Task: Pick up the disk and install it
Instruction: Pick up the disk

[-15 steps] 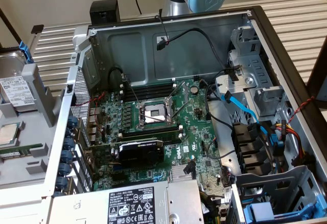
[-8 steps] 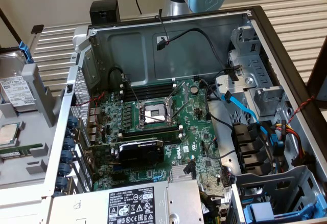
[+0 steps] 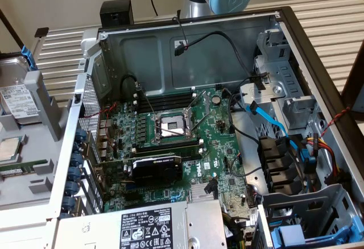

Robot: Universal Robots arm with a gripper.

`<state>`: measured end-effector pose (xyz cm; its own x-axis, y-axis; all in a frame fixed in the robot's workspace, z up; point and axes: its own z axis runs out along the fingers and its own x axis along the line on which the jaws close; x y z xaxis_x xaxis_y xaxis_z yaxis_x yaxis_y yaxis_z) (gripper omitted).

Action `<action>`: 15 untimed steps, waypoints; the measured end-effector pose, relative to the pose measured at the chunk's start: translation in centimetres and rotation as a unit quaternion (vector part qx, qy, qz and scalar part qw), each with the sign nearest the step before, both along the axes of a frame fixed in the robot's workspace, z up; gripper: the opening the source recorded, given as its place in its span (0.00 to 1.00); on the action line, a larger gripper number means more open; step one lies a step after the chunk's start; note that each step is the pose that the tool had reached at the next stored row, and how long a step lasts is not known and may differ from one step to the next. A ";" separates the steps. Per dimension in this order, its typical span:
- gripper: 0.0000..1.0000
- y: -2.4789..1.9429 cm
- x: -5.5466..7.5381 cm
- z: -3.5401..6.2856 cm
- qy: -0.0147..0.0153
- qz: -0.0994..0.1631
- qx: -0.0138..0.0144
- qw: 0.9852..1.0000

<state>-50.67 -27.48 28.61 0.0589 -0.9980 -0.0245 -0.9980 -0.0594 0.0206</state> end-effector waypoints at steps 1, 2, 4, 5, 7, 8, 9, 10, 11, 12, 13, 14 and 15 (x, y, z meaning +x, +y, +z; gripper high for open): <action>0.68 0.00 0.0 -0.08 0.000 0.000 0.000 1.000; 0.68 0.00 0.0 -0.15 0.000 0.000 0.000 1.000; 0.68 0.00 0.0 -0.28 0.000 0.000 0.000 1.000; 0.68 -0.01 0.0 -0.33 0.000 0.000 0.000 1.000; 0.68 -0.01 0.0 -0.39 0.000 0.000 0.000 1.000; 0.68 0.00 0.0 -0.46 0.000 0.000 0.000 1.000; 0.68 -0.01 0.0 -0.48 0.000 0.000 0.000 1.000; 0.68 -0.01 0.0 -0.50 0.000 0.000 0.000 1.000; 0.68 -0.01 0.0 -0.53 0.000 0.000 0.000 1.000; 0.68 -0.01 0.0 -0.57 0.000 0.000 0.000 1.000; 0.66 -0.01 0.0 -0.59 0.000 0.000 0.000 1.000; 0.66 -0.01 0.0 -0.63 0.000 0.000 0.000 1.000; 0.59 -0.01 0.0 -0.65 0.000 0.000 0.000 1.000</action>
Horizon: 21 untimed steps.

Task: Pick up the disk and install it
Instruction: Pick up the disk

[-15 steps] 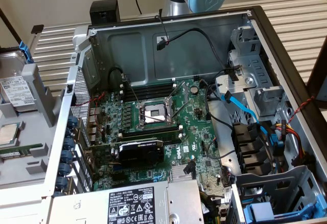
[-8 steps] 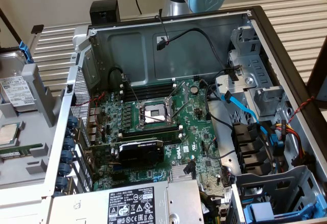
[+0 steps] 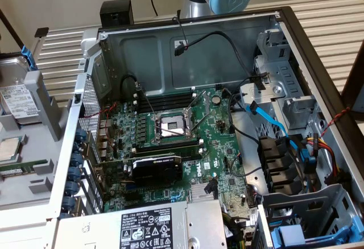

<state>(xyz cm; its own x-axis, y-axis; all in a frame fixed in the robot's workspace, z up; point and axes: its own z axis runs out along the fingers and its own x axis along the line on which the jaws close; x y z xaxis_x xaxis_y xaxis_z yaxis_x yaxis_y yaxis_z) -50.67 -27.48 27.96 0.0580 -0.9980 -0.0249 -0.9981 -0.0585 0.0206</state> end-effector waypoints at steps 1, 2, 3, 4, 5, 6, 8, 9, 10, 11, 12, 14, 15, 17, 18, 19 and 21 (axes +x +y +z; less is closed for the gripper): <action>0.59 0.00 0.0 -0.01 0.000 0.000 0.000 1.000; 0.53 0.00 0.0 -0.01 0.000 0.000 0.000 1.000; 0.53 0.00 0.0 -0.03 0.000 0.000 0.000 1.000; 0.53 0.00 0.0 -0.03 0.000 0.000 0.000 1.000; 0.53 0.00 0.0 -0.04 0.000 0.000 0.000 1.000; 0.53 0.02 0.0 -0.05 0.000 0.000 0.000 1.000; 0.53 0.06 0.0 -0.06 0.000 0.000 -0.001 1.000; 0.53 0.11 0.0 -0.06 0.000 0.000 -0.002 1.000; 0.53 0.16 0.0 -0.06 0.000 0.000 -0.002 1.000; 0.53 0.16 0.0 -0.06 0.000 0.000 -0.002 1.000; 0.53 0.16 0.0 -0.06 0.000 0.000 -0.002 1.000; 0.53 0.17 -0.1 -0.10 0.000 -0.001 -0.002 1.000; 0.53 0.17 -0.1 -0.12 0.000 -0.001 -0.002 1.000; 0.53 0.17 -0.2 -0.16 -0.001 -0.001 -0.002 1.000; 0.53 0.17 -0.2 -0.17 -0.001 -0.001 -0.002 1.000; 0.53 0.17 -0.2 -0.18 -0.001 0.000 -0.002 1.000; 0.44 0.16 -0.2 -0.18 -0.001 0.000 -0.002 1.000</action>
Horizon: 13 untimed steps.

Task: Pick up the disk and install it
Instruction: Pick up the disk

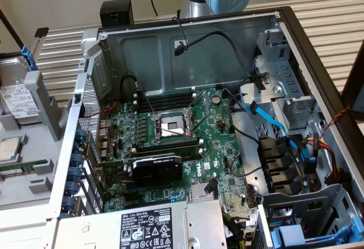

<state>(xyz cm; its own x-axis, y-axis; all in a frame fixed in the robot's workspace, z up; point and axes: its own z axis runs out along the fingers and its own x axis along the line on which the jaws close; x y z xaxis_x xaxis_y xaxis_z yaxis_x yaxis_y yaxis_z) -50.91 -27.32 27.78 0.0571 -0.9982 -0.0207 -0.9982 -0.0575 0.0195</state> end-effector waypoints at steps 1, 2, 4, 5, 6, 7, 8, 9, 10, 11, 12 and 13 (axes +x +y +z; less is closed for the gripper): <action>0.44 -0.01 0.0 -0.01 0.000 0.000 0.000 1.000; 0.38 -0.04 0.0 -0.01 0.000 0.000 0.000 1.000; 0.38 -0.17 0.0 -0.01 0.000 0.000 0.000 1.000; 0.38 -0.25 -0.1 0.00 0.000 0.000 0.000 1.000; 0.38 -0.36 -0.1 -0.01 0.000 0.000 0.001 1.000; 0.38 -0.47 -0.1 -0.01 0.000 0.000 0.001 1.000; 0.38 -0.55 -0.1 -0.01 0.000 0.000 0.002 1.000; 0.38 -0.61 -0.1 -0.01 0.000 0.000 0.002 1.000; 0.38 -0.68 -0.1 0.00 0.000 0.000 0.003 1.000; 0.38 -0.72 -0.1 -0.01 0.000 -0.001 0.003 1.000; 0.38 -0.73 -0.1 -0.01 0.000 -0.001 0.003 1.000; 0.38 -0.73 -0.1 -0.01 0.000 -0.001 0.003 1.000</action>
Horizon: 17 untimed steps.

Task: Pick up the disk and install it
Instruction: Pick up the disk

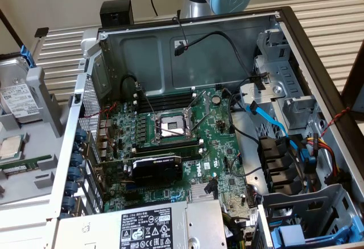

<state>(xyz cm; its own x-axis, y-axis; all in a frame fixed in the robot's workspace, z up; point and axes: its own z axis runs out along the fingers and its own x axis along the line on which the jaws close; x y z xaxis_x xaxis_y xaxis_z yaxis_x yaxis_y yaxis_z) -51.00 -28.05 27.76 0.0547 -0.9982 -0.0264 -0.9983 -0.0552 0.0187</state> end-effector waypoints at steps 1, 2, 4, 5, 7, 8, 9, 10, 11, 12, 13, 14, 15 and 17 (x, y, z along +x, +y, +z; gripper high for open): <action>0.38 0.00 0.0 -0.01 0.000 0.000 0.000 1.000; 0.38 -0.02 0.0 -0.02 0.000 0.000 0.000 1.000; 0.38 -0.04 0.0 -0.02 0.000 -0.001 0.000 1.000; 0.38 -0.03 0.0 -0.02 0.000 -0.001 0.000 1.000; 0.38 -0.04 0.0 -0.01 0.000 -0.001 0.000 1.000; 0.38 -0.03 0.0 0.00 0.000 -0.001 0.000 1.000; 0.38 -0.03 0.0 0.02 0.000 -0.001 0.000 1.000; 0.38 -0.04 0.0 0.05 -0.001 -0.001 0.000 1.000; 0.38 -0.04 0.0 0.09 -0.001 -0.001 0.000 1.000; 0.38 -0.04 0.0 0.11 -0.001 -0.001 0.000 1.000; 0.38 -0.04 0.0 0.12 -0.001 -0.001 0.000 1.000; 0.38 -0.03 0.0 0.12 -0.001 -0.001 0.000 1.000; 0.38 -0.03 0.0 0.12 -0.001 -0.001 0.000 1.000; 0.38 -0.04 0.0 0.10 -0.001 -0.001 0.000 1.000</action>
<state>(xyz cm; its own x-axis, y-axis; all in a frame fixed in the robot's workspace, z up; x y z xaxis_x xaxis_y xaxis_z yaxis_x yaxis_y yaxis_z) -51.01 -28.09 27.86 0.0536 -0.9982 -0.0263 -0.9984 -0.0540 0.0172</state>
